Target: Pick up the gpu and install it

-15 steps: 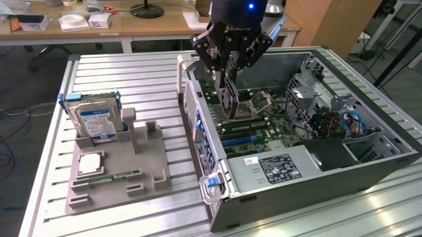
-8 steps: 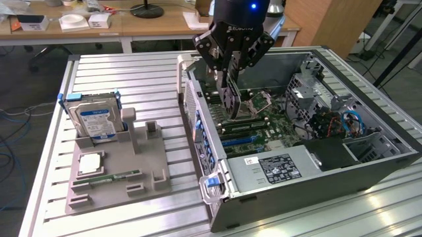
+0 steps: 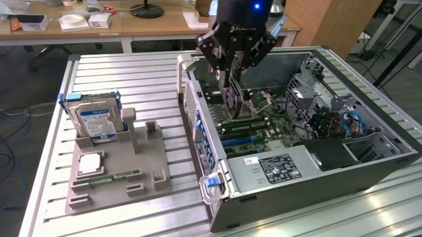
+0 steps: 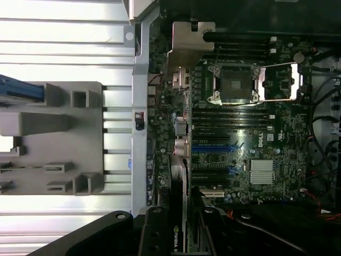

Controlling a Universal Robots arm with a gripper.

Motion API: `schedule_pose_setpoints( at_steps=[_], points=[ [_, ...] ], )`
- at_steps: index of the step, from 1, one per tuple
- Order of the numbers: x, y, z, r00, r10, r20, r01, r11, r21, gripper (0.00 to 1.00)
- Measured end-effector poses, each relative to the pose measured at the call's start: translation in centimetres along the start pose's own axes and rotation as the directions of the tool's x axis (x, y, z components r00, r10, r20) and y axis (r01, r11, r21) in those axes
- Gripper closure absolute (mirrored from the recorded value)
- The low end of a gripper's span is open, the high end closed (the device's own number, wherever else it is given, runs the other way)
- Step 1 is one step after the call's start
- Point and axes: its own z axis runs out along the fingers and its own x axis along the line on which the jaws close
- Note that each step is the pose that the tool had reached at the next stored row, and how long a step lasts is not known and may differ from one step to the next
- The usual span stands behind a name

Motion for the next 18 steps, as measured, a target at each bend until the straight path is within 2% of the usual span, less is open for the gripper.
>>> schedule_pose_setpoints(
  at_steps=[18],
  points=[
    [-0.79,0.01,0.02,1.0000,0.000,0.0001,0.000,1.0000,-0.0001,0.74]
  ],
)
